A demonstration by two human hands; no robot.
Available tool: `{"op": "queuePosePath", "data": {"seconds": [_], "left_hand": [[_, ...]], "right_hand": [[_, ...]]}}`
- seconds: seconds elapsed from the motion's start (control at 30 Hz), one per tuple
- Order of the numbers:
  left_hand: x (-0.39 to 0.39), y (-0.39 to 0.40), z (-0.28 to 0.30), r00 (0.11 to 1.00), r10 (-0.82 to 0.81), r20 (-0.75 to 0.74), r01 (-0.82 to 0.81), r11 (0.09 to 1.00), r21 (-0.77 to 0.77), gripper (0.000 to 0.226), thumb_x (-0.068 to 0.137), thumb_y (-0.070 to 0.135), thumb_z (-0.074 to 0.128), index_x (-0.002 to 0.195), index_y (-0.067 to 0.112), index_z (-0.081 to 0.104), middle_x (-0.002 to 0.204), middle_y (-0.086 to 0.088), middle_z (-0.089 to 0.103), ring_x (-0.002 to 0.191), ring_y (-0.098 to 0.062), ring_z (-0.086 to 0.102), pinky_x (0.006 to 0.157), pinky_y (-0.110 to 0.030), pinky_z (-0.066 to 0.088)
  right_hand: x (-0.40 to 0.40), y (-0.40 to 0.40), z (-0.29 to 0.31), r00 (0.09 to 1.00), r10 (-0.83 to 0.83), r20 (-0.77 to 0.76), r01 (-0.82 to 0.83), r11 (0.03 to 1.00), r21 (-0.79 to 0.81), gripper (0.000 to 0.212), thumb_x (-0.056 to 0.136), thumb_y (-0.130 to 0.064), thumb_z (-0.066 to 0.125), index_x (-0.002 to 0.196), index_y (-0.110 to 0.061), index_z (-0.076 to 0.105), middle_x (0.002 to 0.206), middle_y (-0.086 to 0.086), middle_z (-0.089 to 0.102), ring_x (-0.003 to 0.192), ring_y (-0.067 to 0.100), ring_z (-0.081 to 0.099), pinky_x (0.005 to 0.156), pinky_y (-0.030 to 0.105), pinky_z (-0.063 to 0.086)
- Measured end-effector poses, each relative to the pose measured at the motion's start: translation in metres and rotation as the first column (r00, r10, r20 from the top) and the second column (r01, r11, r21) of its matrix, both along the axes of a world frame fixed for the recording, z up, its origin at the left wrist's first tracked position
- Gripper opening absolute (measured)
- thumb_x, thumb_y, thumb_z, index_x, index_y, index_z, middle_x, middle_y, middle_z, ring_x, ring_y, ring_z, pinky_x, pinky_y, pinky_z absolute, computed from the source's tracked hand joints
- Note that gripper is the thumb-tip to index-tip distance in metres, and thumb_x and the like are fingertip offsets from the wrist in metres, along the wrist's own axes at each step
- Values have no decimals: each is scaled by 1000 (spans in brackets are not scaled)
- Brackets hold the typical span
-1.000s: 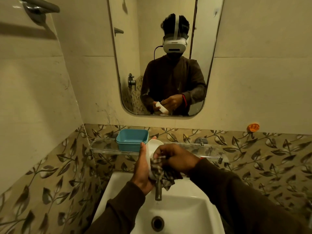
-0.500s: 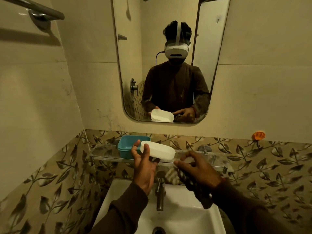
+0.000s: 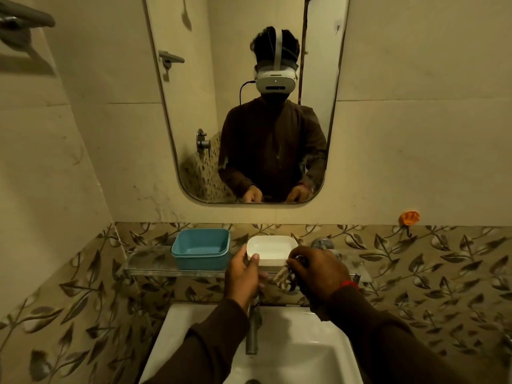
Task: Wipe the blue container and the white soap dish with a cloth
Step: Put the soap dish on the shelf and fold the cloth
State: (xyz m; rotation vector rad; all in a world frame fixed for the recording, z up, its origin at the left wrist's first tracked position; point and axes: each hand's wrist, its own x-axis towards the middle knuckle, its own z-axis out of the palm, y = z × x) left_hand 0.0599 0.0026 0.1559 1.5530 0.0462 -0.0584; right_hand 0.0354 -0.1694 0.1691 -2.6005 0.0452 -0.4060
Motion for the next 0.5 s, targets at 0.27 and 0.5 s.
{"op": "queuePosePath", "data": {"seconds": [0.27, 0.5], "left_hand": [[11, 5, 10, 992, -73, -99, 93, 973, 209, 41, 104, 23, 51, 144, 18, 46, 104, -3, 64, 62, -15, 63, 44, -24, 46], [6, 7, 7, 994, -46, -95, 65, 976, 207, 53, 103, 23, 53, 153, 20, 35, 117, -11, 65, 65, -15, 63, 42, -22, 49]], "right_hand": [[20, 1, -2, 1000, 12, 27, -3, 953, -302, 20, 92, -42, 53, 106, -33, 64, 100, -2, 70, 91, 18, 64, 73, 33, 53], [20, -2, -2, 1000, -7, -13, 5, 980, -198, 28, 89, -50, 55, 112, -35, 49, 98, -7, 70, 84, 14, 63, 65, 28, 49]]}}
